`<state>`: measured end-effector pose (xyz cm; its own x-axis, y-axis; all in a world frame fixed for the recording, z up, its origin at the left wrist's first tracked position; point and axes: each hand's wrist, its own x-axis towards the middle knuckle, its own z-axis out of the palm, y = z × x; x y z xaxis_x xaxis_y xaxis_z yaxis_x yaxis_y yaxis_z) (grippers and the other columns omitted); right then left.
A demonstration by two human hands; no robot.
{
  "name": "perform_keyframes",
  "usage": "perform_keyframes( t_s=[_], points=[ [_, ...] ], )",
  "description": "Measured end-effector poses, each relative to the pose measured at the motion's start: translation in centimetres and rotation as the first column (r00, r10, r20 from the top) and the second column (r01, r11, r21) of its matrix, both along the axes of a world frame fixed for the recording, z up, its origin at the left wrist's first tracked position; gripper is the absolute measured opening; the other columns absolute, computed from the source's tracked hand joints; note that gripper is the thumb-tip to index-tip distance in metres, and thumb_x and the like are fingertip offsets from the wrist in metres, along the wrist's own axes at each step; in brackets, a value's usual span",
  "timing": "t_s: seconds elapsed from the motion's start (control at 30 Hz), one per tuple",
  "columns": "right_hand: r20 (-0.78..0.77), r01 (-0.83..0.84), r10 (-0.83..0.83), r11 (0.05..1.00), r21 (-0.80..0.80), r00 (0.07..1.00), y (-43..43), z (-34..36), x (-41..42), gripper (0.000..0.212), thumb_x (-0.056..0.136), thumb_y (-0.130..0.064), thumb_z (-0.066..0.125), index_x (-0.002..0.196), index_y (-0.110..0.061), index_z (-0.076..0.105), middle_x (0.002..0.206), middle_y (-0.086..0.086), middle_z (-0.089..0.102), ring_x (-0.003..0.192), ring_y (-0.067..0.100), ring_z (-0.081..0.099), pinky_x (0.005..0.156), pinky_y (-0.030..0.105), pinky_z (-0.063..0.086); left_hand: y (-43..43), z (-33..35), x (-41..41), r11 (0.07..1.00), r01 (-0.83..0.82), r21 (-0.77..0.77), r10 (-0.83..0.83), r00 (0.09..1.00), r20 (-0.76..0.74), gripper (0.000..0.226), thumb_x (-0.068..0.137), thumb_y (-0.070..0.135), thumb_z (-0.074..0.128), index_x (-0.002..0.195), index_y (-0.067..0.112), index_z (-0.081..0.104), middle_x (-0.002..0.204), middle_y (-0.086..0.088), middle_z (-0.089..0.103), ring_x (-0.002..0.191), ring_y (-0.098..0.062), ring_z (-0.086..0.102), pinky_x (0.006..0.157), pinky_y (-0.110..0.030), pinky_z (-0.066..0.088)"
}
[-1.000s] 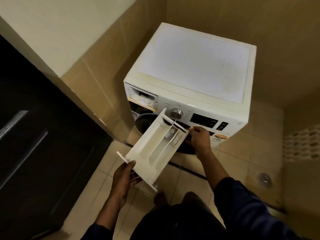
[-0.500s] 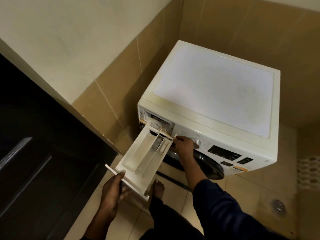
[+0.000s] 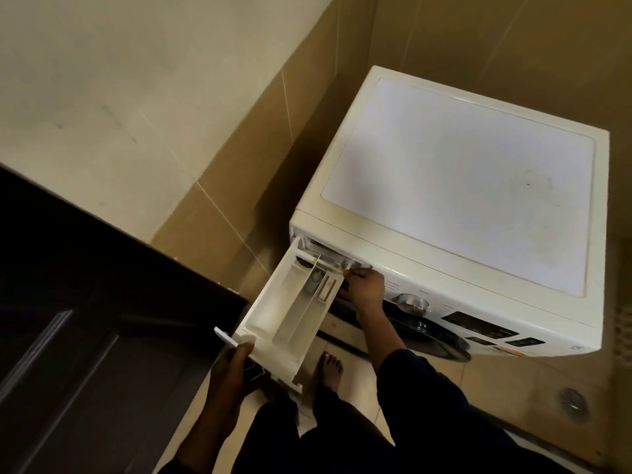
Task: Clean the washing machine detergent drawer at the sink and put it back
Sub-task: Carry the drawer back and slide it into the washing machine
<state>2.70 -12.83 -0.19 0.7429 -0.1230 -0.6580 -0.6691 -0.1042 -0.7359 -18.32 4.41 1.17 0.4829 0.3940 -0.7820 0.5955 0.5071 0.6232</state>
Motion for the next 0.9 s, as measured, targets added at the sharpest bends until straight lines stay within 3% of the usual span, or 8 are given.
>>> perform_keyframes(
  t_s=[0.2,0.4,0.57,0.7,0.9],
  points=[
    [0.071,0.018,-0.011,0.995,-0.098,0.997,0.2,0.6,-1.0,0.016,0.092,-0.007,0.059,0.082,-0.011,0.071,0.079,0.009,0.072,0.070,0.022,0.070,0.059,0.029,0.057,0.5,-0.5,-0.4,0.998,-0.026,-0.065,0.024,0.999,-0.033,0.028,0.091,0.023,0.063,0.118,0.019,0.060,0.112,-0.017,0.069,0.099,-0.037,0.069,0.069,-0.042,0.059],
    [0.090,0.053,-0.034,0.977,-0.209,0.995,0.9,0.3,-1.3,0.021,0.091,-0.008,0.058,0.074,-0.014,0.068,0.072,0.009,0.069,0.070,0.030,0.068,0.067,0.044,0.058,0.9,-0.4,0.0,0.998,-0.035,-0.043,0.034,0.999,-0.016,0.018,0.092,0.018,0.062,0.111,0.019,0.063,0.106,-0.016,0.070,0.097,-0.037,0.068,0.075,-0.046,0.058],
    [0.110,0.099,-0.071,0.957,-0.273,0.991,0.6,0.4,-1.4,0.018,0.090,-0.004,0.055,0.088,-0.008,0.073,0.073,0.010,0.069,0.061,0.021,0.060,0.056,0.031,0.049,0.7,0.4,0.6,1.000,0.019,-0.020,-0.018,0.999,0.033,0.015,0.093,0.019,0.061,0.107,0.021,0.064,0.108,-0.013,0.069,0.100,-0.036,0.067,0.088,-0.053,0.055],
    [0.126,0.118,-0.084,0.950,-0.290,0.988,1.0,0.2,-1.2,0.016,0.089,-0.006,0.058,0.094,-0.005,0.073,0.080,0.012,0.071,0.062,0.020,0.060,0.060,0.031,0.051,0.8,0.5,1.0,1.000,0.027,0.005,-0.027,0.999,0.028,0.010,0.094,0.020,0.061,0.102,0.023,0.065,0.109,-0.013,0.070,0.101,-0.035,0.067,0.092,-0.058,0.052],
    [0.171,0.162,-0.116,0.943,-0.290,0.978,1.4,0.2,-0.7,0.013,0.090,-0.012,0.064,0.092,-0.005,0.074,0.086,0.011,0.073,0.075,0.022,0.066,0.073,0.034,0.056,0.1,1.0,1.4,0.999,0.003,-0.051,0.000,0.998,0.064,0.021,0.093,0.018,0.061,0.114,0.018,0.061,0.112,-0.013,0.068,0.102,-0.035,0.066,0.090,-0.054,0.054]
  ],
)
